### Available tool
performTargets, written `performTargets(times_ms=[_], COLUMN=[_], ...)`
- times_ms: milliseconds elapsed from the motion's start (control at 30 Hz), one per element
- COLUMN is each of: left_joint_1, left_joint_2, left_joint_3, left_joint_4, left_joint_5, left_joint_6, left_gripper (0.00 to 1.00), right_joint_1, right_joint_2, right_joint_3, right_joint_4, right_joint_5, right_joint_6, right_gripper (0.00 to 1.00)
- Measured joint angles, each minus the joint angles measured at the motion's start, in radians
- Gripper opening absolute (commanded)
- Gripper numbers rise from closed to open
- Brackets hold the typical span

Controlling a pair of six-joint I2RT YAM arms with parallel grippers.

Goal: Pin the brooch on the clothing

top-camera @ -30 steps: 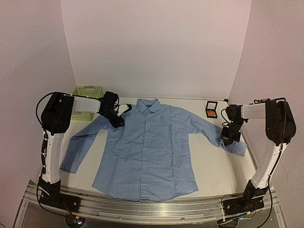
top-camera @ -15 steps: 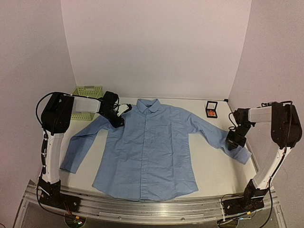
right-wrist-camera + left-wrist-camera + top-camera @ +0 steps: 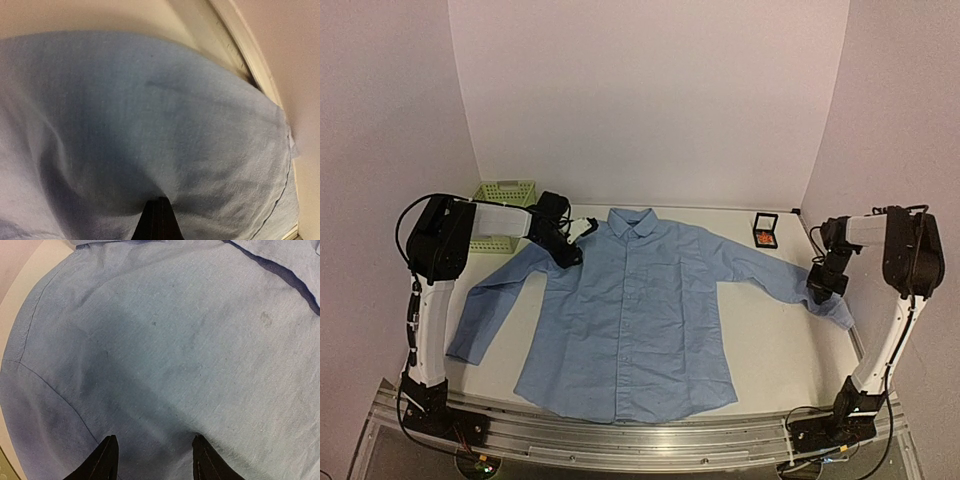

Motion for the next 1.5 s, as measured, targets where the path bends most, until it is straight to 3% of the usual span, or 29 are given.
performTargets(times_ms=[333, 800, 1100, 1500], left_joint_1=[0.000, 0.001, 0.001, 0.025], left_joint_2=[0.000, 0.000, 0.000, -0.016], left_joint_3=[0.000, 0.005, 0.005, -0.068], left_joint_4=[-0.001, -0.002, -0.002, 0.088], left_joint_5=[0.003, 0.020, 0.021, 0.021], left_joint_6=[0.006, 0.023, 0.028, 0.049], left_gripper=[0.51, 0.51, 0.51, 0.52], right_joint_1=[-0.017, 0.023, 0.272, 0.354], right_joint_2=[0.022, -0.071, 0.064, 0.318], right_joint_3=[0.050, 0.153, 0.296, 0.493], right_joint_4=[0.017, -0.026, -0.002, 0.071], right_joint_5=[-0.044, -0.078, -0.122, -0.155], right_joint_6=[-0.014, -0.039, -0.081, -0.069], right_gripper=[0.00, 0.00, 0.00, 0.00])
